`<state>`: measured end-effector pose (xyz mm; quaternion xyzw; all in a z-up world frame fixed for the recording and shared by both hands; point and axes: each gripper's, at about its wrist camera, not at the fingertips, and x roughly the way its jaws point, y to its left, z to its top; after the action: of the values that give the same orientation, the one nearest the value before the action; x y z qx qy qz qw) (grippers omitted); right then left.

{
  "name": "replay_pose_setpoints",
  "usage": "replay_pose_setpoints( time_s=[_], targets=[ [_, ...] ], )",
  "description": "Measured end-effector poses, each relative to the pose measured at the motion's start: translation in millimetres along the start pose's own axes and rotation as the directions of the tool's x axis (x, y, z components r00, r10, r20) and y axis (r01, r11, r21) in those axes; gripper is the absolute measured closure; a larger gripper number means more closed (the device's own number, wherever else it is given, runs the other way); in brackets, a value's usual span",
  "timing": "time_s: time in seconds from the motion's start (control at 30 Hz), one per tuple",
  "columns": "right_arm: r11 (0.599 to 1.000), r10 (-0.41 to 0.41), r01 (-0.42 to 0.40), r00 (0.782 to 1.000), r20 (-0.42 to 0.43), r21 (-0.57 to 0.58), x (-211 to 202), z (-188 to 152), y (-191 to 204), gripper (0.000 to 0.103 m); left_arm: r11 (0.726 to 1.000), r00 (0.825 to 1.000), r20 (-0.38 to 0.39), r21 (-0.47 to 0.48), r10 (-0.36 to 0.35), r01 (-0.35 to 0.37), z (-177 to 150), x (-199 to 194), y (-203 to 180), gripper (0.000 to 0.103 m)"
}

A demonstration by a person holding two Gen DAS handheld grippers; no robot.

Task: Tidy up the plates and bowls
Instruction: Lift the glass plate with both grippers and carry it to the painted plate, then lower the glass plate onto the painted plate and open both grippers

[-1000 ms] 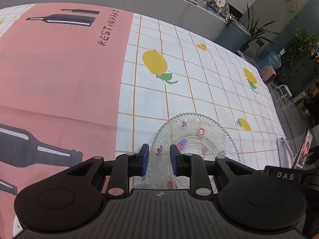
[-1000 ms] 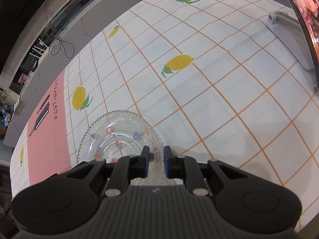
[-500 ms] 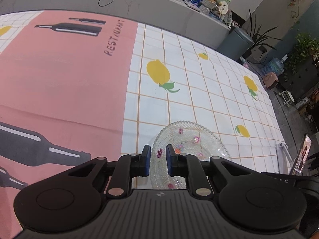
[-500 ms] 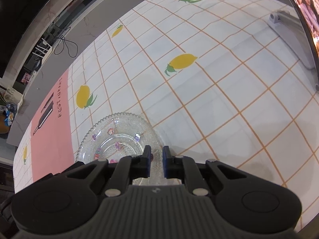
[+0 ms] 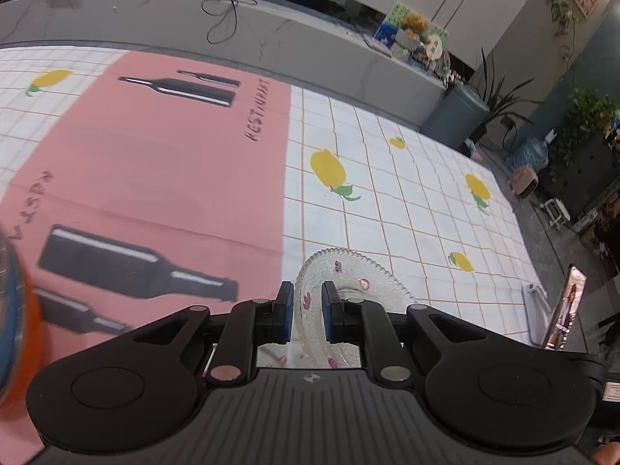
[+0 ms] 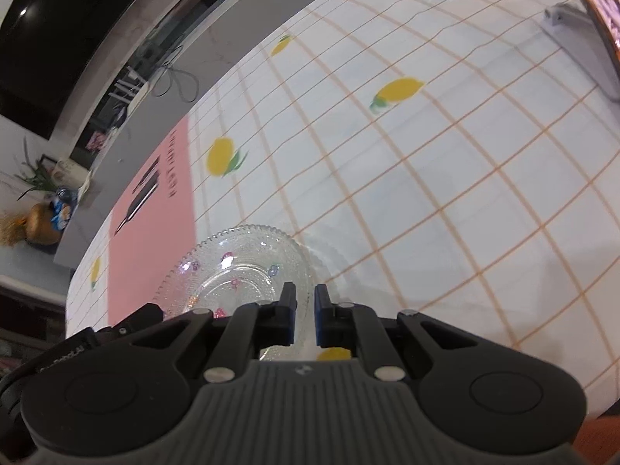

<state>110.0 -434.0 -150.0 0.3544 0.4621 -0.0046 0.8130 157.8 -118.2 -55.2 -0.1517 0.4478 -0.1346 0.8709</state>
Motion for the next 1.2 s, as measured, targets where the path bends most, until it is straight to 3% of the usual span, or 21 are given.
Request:
replay_pose_setpoints(
  time_s=[0.33, 0.73, 1.2],
  targets=[
    [0.990, 0.100, -0.104, 0.993, -0.057, -0.091, 0.4, -46.8, 25.4, 0.095, 0.997, 0.998, 0.055, -0.070, 0.027, -0.024, -30.4, -58.5, 41.8, 0.088],
    [0.953, 0.054, -0.058, 0.998, -0.019, -0.299, 6.6, -70.6, 58.1, 0.096, 0.992, 0.993, 0.062, -0.083, 0.097, -0.092, -55.4, -56.2, 65.9, 0.088],
    [0.911, -0.018, 0.018, 1.000, 0.004, -0.411, 18.3, -80.9, 73.0, 0.096, 0.989, 0.988, 0.056, -0.045, 0.147, -0.144, -71.7, -45.1, 70.6, 0.088]
  ],
)
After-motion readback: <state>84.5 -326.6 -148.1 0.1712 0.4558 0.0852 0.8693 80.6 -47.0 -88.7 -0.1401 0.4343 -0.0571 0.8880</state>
